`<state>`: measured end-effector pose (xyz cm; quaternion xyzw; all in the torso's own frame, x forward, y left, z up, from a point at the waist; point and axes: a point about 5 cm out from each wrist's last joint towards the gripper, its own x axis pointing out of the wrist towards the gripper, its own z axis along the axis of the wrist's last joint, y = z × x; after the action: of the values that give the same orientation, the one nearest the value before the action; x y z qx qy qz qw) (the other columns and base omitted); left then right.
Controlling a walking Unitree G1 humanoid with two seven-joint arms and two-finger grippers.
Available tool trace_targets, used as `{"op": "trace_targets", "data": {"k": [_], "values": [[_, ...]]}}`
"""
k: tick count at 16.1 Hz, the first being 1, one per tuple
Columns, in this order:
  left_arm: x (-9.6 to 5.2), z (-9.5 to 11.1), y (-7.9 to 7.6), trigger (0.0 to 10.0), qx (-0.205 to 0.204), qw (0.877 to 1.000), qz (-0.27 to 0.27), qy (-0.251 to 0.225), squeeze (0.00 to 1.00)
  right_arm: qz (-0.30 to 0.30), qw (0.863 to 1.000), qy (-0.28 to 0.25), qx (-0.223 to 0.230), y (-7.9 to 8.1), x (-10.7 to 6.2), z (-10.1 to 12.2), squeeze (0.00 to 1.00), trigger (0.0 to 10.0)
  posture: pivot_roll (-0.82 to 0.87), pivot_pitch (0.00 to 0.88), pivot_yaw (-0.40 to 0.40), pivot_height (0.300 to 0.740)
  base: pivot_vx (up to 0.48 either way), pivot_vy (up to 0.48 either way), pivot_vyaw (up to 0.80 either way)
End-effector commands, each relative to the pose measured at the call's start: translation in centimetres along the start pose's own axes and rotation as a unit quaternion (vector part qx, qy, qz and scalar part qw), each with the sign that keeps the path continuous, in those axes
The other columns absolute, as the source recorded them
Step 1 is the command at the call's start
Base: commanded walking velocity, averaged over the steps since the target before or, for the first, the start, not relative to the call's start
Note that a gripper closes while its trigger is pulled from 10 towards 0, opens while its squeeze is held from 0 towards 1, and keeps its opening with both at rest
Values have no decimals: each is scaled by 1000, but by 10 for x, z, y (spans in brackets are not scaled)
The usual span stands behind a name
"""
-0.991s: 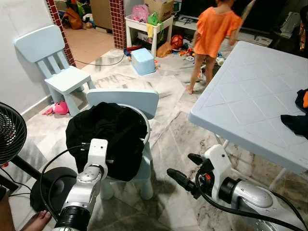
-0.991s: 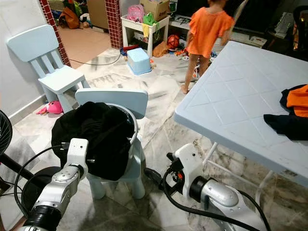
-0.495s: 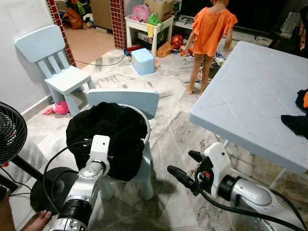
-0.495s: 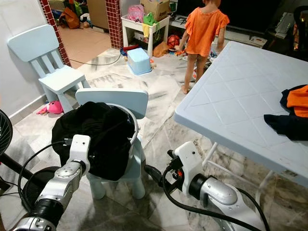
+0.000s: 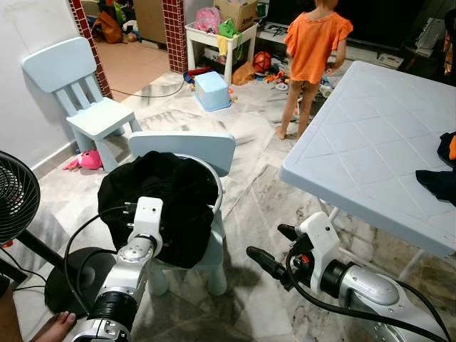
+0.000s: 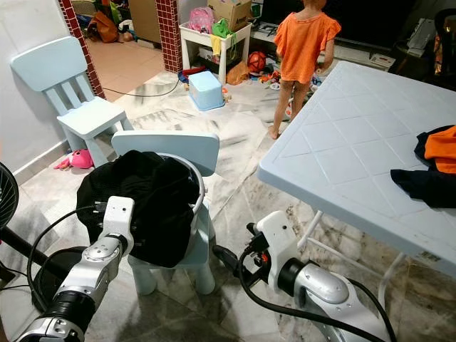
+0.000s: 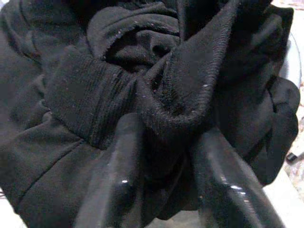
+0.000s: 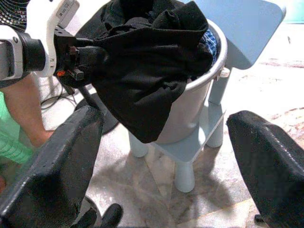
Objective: Hang hanger
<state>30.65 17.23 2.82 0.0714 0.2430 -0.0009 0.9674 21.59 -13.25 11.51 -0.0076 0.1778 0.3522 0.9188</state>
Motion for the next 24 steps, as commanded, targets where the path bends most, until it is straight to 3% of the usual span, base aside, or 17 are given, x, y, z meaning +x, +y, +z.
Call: {"op": "trace_targets", "data": {"k": [1, 5, 11, 14, 16, 18, 24], "values": [[2, 4, 2, 0, 1, 1000, 4, -5, 0, -6, 1000, -4, -4, -2, 1, 2, 0, 10000, -142, 36, -33, 740, 0, 0, 0], [0, 8, 5, 0, 5, 999, 19, -25, 0, -9, 1000, -6, -6, -4, 3, 1, 0, 10000, -132, 19, -37, 740, 0, 0, 0], [-16, 14, 15, 0, 1, 996, 43, -82, 0, -11, 1000, -27, 1, -8, 19, 5, 0, 10000, -74, 0, -38, 740, 0, 0, 0], [-23, 21, 20, 0, 20, 992, 62, -110, 0, -10, 999, -38, 7, -9, 27, 7, 0, 10000, -55, 0, -38, 740, 0, 0, 0], [-34, 40, 17, 0, 80, 979, 65, -175, 0, -27, 998, -50, 14, -16, 31, 9, 0, 10000, -49, 0, -36, 740, 0, 0, 0], [-42, 49, 13, 0, 114, 968, 59, -215, 0, -43, 997, -59, 28, -21, 32, 11, 0, 10000, -47, 0, -35, 740, 0, 0, 0], [-70, 66, -10, 0, 167, 938, 5, -303, 0, -103, 988, -90, 73, -36, 35, 14, 0, 10000, -27, 0, -40, 740, 0, 0, 0]]}}
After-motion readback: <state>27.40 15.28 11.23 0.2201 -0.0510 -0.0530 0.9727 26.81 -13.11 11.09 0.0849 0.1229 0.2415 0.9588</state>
